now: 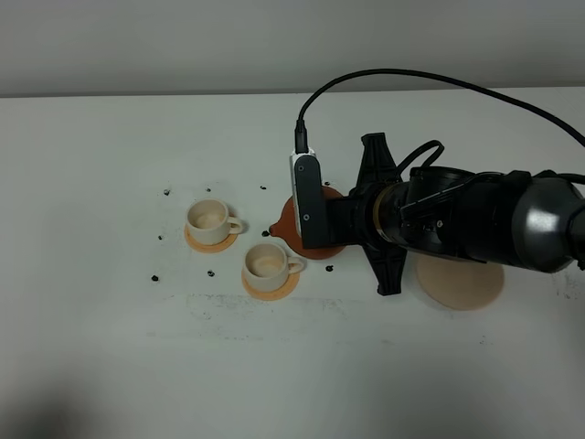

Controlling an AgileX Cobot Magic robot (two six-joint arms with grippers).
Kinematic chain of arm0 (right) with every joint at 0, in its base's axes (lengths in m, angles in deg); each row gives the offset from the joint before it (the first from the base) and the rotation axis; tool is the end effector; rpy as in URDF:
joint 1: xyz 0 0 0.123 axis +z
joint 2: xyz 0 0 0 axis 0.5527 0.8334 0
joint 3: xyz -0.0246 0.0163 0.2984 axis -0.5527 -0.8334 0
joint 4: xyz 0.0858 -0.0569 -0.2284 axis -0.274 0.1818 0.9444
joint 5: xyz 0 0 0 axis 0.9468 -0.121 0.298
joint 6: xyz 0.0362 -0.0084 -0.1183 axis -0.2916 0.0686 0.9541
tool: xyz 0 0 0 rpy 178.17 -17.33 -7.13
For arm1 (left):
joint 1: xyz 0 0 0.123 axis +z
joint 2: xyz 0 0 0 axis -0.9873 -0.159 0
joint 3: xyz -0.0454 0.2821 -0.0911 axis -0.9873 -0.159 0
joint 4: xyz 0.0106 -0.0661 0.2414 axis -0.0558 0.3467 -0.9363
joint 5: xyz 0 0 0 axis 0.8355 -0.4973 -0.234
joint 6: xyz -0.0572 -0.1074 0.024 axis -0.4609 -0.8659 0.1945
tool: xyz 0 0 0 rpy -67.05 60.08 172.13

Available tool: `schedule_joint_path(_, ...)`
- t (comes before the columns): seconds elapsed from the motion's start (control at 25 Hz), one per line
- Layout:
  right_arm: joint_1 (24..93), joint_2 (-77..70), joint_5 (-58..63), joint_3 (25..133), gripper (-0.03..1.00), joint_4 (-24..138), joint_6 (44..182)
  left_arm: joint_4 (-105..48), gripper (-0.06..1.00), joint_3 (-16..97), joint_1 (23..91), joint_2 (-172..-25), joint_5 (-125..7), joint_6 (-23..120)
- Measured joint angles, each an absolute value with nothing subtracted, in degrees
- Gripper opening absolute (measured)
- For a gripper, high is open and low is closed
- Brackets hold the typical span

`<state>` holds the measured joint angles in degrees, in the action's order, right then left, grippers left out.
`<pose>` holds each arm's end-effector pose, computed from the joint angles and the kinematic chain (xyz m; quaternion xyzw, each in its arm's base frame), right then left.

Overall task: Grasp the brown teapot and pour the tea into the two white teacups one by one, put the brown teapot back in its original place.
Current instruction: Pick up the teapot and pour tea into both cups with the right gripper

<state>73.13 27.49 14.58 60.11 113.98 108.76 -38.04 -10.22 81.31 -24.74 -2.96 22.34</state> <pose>0.3253 0.2249 0.1698 -0.7195 0.6031 -0.1993 0.2808 0.0075 -0.0069 0.2662 0.0584 0.8427 0.0080 0.5351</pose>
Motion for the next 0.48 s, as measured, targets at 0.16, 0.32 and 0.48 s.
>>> schedule_joint_path(0.16,73.2,27.86,14.43,60.11,0.09,114.92,108.76,-38.04,0.37,-10.22,81.31,-24.74,-2.96,22.34)
schedule_joint_path(0.32,73.55,28.98,14.93,60.11,0.09,117.46,108.76,-38.04,0.37,-10.22,81.31,-24.74,-2.96,22.34)
schedule_joint_path(0.48,74.18,29.09,14.97,60.11,0.09,120.35,108.57,-38.04,0.37,-10.22,81.31,-24.74,-2.96,22.34)
